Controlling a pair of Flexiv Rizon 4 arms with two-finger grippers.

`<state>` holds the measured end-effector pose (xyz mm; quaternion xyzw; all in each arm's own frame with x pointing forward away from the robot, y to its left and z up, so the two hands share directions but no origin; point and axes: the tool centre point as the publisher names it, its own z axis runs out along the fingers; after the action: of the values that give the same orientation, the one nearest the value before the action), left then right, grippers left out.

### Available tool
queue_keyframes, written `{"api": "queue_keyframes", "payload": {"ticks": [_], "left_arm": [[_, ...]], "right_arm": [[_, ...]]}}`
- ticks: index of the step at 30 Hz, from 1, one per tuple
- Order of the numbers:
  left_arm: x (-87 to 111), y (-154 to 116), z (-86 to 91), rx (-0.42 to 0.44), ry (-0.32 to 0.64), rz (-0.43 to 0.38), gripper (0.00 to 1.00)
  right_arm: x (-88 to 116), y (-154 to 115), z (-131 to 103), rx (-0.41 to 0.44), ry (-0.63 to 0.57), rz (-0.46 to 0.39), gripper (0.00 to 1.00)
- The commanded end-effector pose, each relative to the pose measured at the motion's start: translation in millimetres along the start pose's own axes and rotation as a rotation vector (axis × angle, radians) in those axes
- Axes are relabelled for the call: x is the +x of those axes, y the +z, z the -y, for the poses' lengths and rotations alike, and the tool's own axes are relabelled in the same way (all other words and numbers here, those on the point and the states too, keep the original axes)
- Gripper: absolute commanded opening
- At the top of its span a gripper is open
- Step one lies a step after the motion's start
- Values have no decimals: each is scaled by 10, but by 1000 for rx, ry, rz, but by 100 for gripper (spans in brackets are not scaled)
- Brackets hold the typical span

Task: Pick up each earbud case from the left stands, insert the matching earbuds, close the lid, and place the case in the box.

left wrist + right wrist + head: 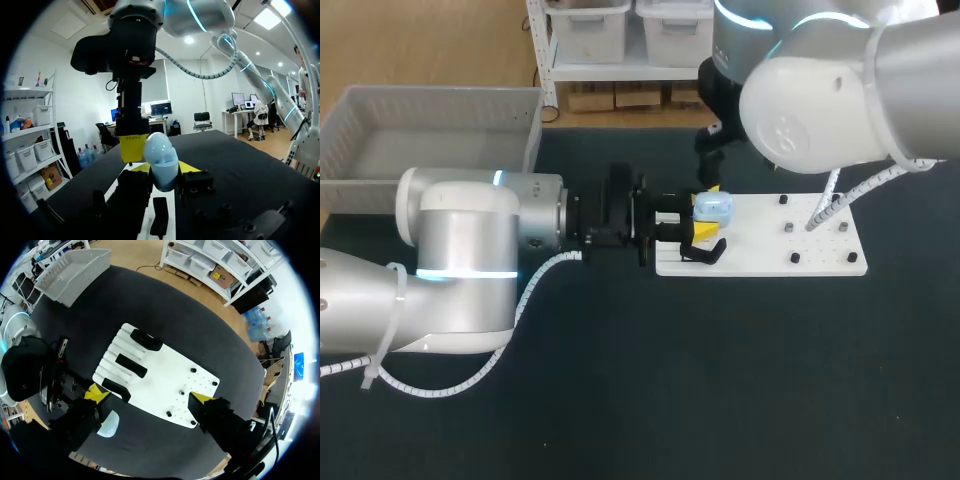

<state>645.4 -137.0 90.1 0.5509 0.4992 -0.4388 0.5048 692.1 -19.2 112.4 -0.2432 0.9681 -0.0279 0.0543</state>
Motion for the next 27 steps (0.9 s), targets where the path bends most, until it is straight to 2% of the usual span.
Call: {"api": "queue_keyframes", "payload": {"ticks": [1, 4, 7, 9, 13, 16, 22, 27], "left_arm": [[3, 6, 20, -10, 3, 1, 0], [3, 6, 20, -10, 3, 1, 0], [3, 6, 20, -10, 3, 1, 0], [3, 6, 20, -10, 3, 1, 0], [3, 6, 20, -10, 3, 1, 0], [3, 6, 20, -10, 3, 1, 0], [-45, -146, 65, -72, -70, 57, 0], [-293, -355, 155, -123, -79, 49, 0]], "right_arm": [[69, -37, -34, -4, -3, 2, 100], [86, -58, -54, -4, -5, 9, 100], [79, -170, -13, 5, 14, 75, 100], [77, -301, 19, -10, 16, 135, 100], [117, -667, 11, -58, -54, 250, 100], [193, -879, -15, -116, -102, 305, 100], [335, -1004, -44, -139, -158, 335, 100], [368, -1004, -35, -141, -161, 337, 100]]}}
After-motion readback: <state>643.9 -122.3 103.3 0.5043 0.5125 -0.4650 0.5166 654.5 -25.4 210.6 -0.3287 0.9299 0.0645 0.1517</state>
